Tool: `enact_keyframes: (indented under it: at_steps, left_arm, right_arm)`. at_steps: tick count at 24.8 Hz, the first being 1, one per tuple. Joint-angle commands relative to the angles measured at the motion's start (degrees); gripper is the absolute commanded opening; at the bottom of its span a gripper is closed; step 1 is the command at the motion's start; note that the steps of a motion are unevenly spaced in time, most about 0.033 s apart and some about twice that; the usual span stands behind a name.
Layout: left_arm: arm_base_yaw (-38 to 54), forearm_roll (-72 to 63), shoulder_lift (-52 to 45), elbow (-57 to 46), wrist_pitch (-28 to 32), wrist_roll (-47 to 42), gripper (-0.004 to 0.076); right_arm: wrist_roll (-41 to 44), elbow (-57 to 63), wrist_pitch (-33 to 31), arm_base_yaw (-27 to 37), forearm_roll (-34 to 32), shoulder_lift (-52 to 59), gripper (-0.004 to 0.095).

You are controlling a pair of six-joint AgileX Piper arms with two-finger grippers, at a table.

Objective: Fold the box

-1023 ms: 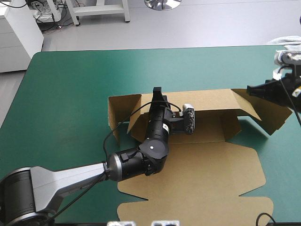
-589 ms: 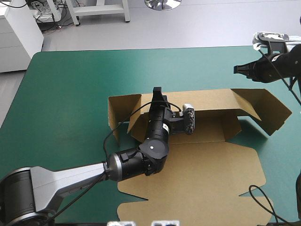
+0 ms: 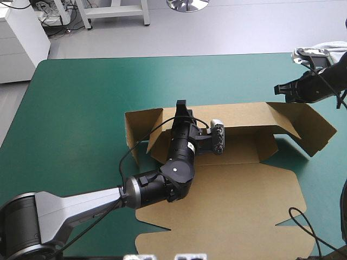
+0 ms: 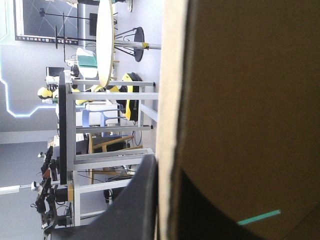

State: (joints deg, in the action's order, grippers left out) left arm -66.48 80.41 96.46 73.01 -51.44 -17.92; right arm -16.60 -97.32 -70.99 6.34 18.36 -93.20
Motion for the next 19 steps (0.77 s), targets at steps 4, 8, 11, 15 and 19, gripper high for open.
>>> enact_keyframes:
  at_steps: [4,8,11,15,19]
  left_arm:
    - [-0.4,2.6,-3.0,1.4,-2.6,-0.9,-0.0010]
    - [-0.4,2.6,-3.0,1.4,-2.6,-0.9,-0.0010]
    - [-0.4,2.6,-2.9,1.4,-1.0,-0.5,-0.0010]
    - [-0.4,1.6,-1.5,1.4,-0.1,3.2,-0.0010]
    - [-0.4,-0.2,0.8,1.4,-1.2,6.9,-0.0010]
  right_arm:
    - [-1.6,4.5,-0.8,0.4,1.1,3.0,-0.0019]
    - [-4.4,9.3,0.6,0.4,1.7,5.1,-0.0019]
    - [-5.6,10.4,0.9,0.4,3.2,6.0,-0.0019]
    - [-8.1,13.9,4.1,0.4,7.9,8.1,-0.0019]
    - [-11.2,20.1,8.7,0.4,10.5,11.0,-0.0019]
